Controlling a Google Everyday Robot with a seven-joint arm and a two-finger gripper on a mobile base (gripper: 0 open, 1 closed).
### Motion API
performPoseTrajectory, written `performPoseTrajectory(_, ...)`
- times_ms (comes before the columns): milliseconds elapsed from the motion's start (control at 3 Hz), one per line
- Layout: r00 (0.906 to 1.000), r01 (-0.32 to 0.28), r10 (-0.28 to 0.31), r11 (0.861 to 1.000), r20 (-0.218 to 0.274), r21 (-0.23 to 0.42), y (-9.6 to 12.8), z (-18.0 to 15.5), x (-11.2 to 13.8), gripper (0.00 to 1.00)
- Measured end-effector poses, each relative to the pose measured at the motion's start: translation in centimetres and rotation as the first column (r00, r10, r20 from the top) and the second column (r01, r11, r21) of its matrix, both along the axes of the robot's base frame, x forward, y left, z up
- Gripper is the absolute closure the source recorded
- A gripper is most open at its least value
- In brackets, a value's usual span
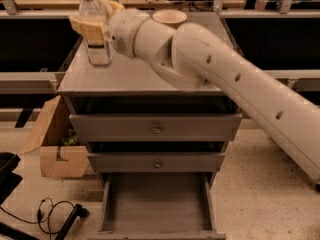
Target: Place blue plastic bottle into bottom drawer
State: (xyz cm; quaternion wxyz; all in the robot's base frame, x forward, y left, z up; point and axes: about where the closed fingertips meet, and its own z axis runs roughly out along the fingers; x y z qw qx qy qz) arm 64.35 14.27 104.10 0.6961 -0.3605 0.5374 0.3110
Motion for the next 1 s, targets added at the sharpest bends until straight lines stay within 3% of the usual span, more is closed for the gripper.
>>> performPoseTrajectory(333,0.9757,0.095,-0.088,0.995,-0.201,0.026,0.8,-7.9,-3.3,1.0)
performPoseTrajectory(667,0.9461,0.091,-0.095,0.995,-0.31,-0.029,3.6,-15.6,-6.4,1.0)
performPoseTrajectory(1000,0.9291,0.031,-0.077,0.991,-0.362,-0.131,8.7,-26.3,-10.9,1.0)
